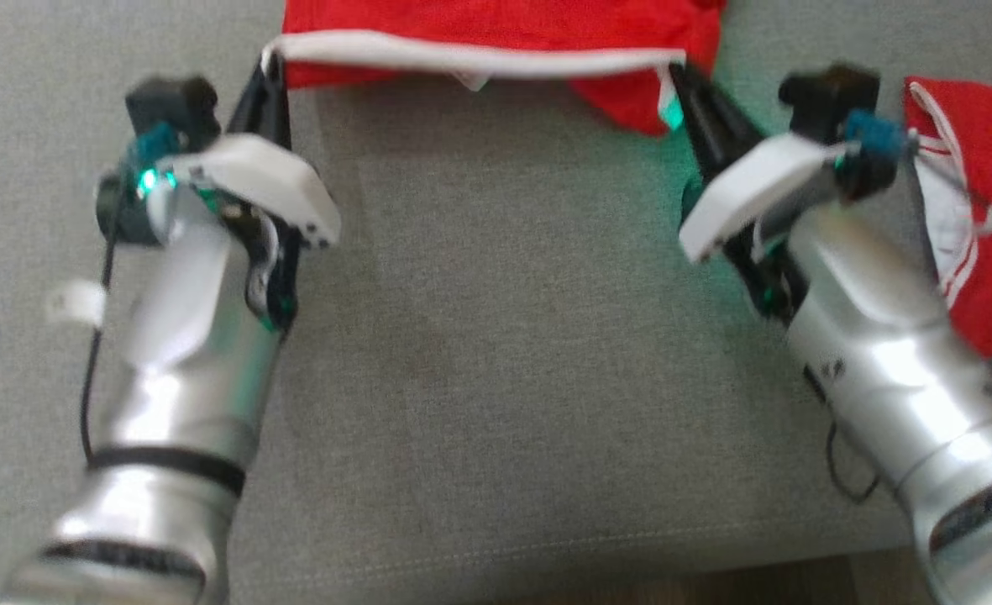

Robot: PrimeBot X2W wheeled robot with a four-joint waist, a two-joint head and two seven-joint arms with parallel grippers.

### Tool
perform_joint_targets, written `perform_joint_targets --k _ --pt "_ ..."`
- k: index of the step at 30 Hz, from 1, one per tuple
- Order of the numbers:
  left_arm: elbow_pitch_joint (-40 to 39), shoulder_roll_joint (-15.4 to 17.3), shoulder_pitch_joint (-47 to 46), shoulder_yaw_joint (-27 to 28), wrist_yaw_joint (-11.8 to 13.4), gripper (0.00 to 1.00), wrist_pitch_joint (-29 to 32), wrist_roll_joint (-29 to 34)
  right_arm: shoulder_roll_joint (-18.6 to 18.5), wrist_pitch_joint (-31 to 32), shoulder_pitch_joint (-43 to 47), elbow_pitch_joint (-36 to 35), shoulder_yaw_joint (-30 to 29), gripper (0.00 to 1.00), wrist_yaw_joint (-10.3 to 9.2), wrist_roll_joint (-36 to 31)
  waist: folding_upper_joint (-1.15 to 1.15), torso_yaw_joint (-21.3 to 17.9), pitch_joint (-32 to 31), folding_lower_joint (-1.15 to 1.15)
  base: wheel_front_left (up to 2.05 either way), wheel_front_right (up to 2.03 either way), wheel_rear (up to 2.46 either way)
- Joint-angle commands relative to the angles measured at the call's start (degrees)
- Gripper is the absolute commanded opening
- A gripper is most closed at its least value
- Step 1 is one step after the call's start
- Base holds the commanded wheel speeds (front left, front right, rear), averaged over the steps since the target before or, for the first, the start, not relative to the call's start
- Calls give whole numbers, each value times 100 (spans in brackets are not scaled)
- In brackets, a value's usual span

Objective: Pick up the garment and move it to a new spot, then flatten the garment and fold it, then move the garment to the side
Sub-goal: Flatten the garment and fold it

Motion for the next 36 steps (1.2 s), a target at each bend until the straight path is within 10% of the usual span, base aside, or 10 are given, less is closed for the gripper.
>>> perform_joint_targets --k 1,20,36 --pt "-391 137 320 248 22 0 -31 81 1 -98 338 -221 70 0 20 110 0 -19 -144 -1 0 0 0" --pt "-4109 272 4885 790 258 0 434 279 -1032 718 4267 -3235 -1243 0 20 -280 0 8 -1333 -1 0 0 0" --pt "-6469 454 6233 665 678 0 1742 295 -89 3415 6644 -6537 -2989 0 20 -1469 0 7 -1409 -1 0 0 0"
